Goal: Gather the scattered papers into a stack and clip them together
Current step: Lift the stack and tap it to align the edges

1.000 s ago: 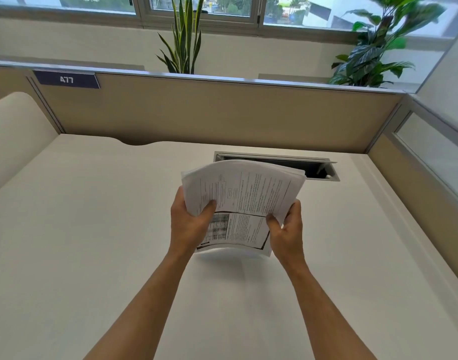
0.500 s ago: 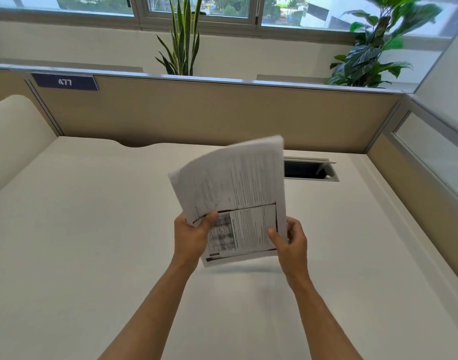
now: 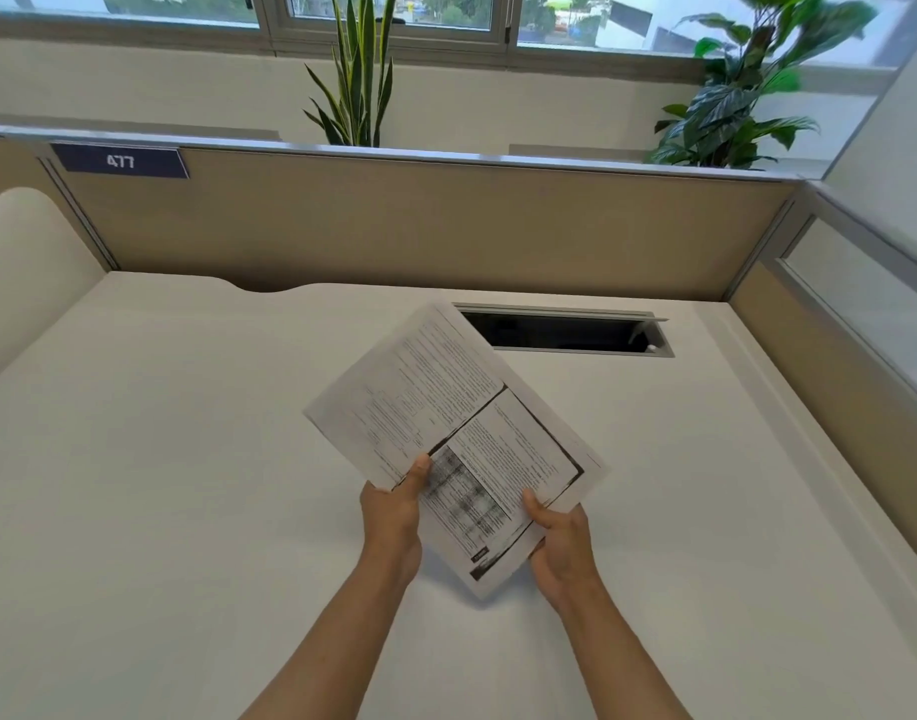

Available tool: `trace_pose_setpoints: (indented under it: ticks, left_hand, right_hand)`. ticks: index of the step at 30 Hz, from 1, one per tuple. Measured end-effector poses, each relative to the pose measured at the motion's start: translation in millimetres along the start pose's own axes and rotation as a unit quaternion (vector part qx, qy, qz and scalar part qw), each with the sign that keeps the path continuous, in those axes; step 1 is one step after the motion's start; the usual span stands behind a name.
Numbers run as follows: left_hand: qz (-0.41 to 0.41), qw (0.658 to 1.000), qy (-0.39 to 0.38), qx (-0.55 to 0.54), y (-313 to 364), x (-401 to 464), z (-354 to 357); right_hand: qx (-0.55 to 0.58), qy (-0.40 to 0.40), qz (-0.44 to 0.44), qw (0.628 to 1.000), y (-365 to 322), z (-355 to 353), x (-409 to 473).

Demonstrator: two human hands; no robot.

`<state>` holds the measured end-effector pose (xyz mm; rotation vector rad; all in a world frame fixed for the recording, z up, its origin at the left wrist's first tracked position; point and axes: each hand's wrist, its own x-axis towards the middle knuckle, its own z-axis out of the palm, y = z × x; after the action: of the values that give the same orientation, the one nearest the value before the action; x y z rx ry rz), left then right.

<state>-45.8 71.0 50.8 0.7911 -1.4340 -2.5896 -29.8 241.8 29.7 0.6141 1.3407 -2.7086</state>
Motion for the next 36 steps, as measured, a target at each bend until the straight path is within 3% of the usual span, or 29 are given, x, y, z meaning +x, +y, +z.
trace_pose_setpoints:
  ticks: [3, 7, 10, 14, 16, 20, 25, 28, 32, 36]
  left_hand:
    - [-0.035, 0.999, -0.019, -0.013, -3, 2, -8]
    - [-0.020, 0.999, -0.035, -0.030, 17, 16, -30]
    - [0.011, 0.992, -0.087, 0.094, 50, 30, -46]
    - [0.044, 0.937, -0.221, 0.266, 89, 37, -44]
    - [0.064, 0.919, -0.241, 0.305, 99, 38, -34]
    - [0.182, 0.903, -0.185, 0.343, 103, 39, -10]
    - [0.330, 0.887, -0.101, 0.306, 102, 22, 8]
    - [0.306, 0.900, -0.103, 0.293, 86, 19, 0]
    - [0.192, 0.938, -0.114, 0.266, 47, 23, -28]
    - [0.184, 0.936, -0.102, 0.282, 31, 24, -27]
  right_hand:
    - [-0.068, 0.039, -0.021, 0.997, -1, -7, 2]
    - [-0.158, 0.032, -0.072, 0.984, -23, -19, 6]
    - [-0.204, 0.015, -0.112, 0.972, -49, -26, 9]
    - [-0.245, -0.015, -0.156, 0.957, -80, -21, 14]
    - [-0.272, -0.042, -0.168, 0.946, -90, -13, 17]
    - [-0.319, -0.044, -0.224, 0.920, -108, 10, 21]
    - [-0.308, -0.040, -0.324, 0.894, -128, 33, 11]
    - [-0.328, -0.050, -0.322, 0.887, -116, 26, 10]
    - [-0.329, -0.011, -0.233, 0.915, -65, -9, 18]
    - [-0.323, 0.024, -0.192, 0.926, -48, -20, 24]
